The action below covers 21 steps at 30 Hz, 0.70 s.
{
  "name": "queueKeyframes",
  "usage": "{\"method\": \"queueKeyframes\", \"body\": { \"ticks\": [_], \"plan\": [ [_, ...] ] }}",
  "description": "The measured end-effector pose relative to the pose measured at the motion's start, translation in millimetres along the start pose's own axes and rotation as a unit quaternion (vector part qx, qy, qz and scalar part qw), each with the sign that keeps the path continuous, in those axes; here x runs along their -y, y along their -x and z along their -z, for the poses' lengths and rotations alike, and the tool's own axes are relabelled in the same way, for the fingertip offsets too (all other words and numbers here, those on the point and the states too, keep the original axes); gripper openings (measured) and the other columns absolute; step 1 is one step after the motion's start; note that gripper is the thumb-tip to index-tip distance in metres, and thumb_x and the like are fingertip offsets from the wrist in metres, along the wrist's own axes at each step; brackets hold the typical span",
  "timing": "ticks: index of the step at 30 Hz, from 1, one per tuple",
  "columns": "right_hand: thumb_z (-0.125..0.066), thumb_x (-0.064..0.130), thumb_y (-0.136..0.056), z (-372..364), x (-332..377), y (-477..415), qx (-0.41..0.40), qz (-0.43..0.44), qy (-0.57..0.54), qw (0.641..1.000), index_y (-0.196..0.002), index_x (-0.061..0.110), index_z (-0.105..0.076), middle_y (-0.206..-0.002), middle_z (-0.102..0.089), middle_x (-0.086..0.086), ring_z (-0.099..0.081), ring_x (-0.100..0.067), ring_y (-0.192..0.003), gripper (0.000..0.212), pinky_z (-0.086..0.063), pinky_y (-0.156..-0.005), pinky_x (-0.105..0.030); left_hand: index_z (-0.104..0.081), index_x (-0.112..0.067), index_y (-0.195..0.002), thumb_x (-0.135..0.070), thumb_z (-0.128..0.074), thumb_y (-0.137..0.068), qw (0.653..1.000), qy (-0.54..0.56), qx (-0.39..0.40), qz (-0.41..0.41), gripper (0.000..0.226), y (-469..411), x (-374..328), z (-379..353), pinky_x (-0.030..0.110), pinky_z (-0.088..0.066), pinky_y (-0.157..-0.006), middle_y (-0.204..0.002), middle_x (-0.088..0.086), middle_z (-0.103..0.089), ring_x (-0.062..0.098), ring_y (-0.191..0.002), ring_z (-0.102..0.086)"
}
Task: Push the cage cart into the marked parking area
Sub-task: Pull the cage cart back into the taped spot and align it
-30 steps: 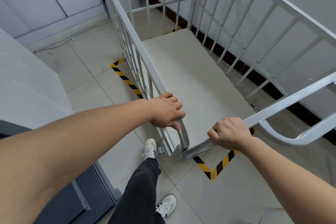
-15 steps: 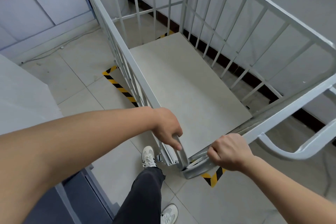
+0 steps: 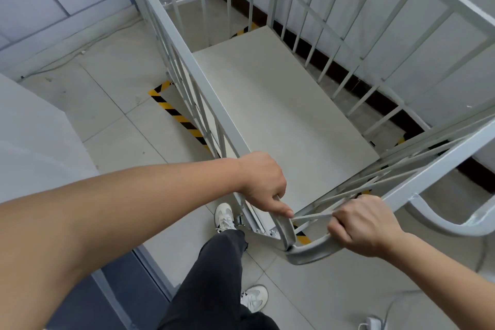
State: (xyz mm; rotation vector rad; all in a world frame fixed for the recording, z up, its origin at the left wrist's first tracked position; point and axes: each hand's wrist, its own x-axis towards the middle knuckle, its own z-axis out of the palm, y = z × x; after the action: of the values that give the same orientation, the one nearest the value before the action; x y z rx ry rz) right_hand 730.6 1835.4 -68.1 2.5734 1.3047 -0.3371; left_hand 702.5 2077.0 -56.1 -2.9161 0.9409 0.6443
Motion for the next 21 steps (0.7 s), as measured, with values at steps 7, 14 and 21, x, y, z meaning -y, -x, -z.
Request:
{"method": "queueKeyframes", "body": {
  "ticks": [7, 14, 21],
  "plan": [
    [-0.041, 0.036, -0.070, -0.2, 1.3, 1.5, -0.003, 0.003, 0.006, 1.000, -0.040, 0.009, -0.043, -0.037, -0.042, -0.012, -0.023, -0.028, -0.038, 0.040, -0.024, -0.044, -0.026, -0.050, -0.018, -0.061, -0.068, -0.026, -0.091, 0.999, -0.008, -0.016, -0.030, 0.063, 1.8, 1.4, -5.0, 0.028, -0.035, -0.055, -0.056, -0.001, -0.047, 0.026, -0.064, -0.050],
    [-0.042, 0.037, -0.070, 5.1, -0.7, 0.1, 0.008, 0.018, -0.005, 1.000, -0.039, 0.013, -0.042, -0.036, -0.037, -0.008, -0.021, -0.024, -0.038, 0.040, -0.029, -0.043, -0.027, -0.053, -0.018, -0.066, -0.067, -0.025, -0.092, 0.999, -0.006, -0.008, -0.032, 0.062, 4.8, 1.7, -0.2, 0.028, -0.035, -0.055, -0.057, -0.002, -0.043, 0.026, -0.064, -0.048],
    [-0.042, 0.037, -0.071, 1.7, -1.0, 4.4, 0.004, 0.018, 0.004, 1.000, -0.038, 0.014, -0.041, -0.037, -0.036, -0.011, -0.021, -0.025, -0.038, 0.040, -0.029, -0.042, -0.028, -0.056, -0.016, -0.068, -0.067, -0.025, -0.092, 0.999, -0.010, -0.004, -0.035, 0.064, 2.3, -2.0, -3.8, 0.027, -0.033, -0.053, -0.057, -0.002, -0.046, 0.025, -0.062, -0.048]
  ]
}}
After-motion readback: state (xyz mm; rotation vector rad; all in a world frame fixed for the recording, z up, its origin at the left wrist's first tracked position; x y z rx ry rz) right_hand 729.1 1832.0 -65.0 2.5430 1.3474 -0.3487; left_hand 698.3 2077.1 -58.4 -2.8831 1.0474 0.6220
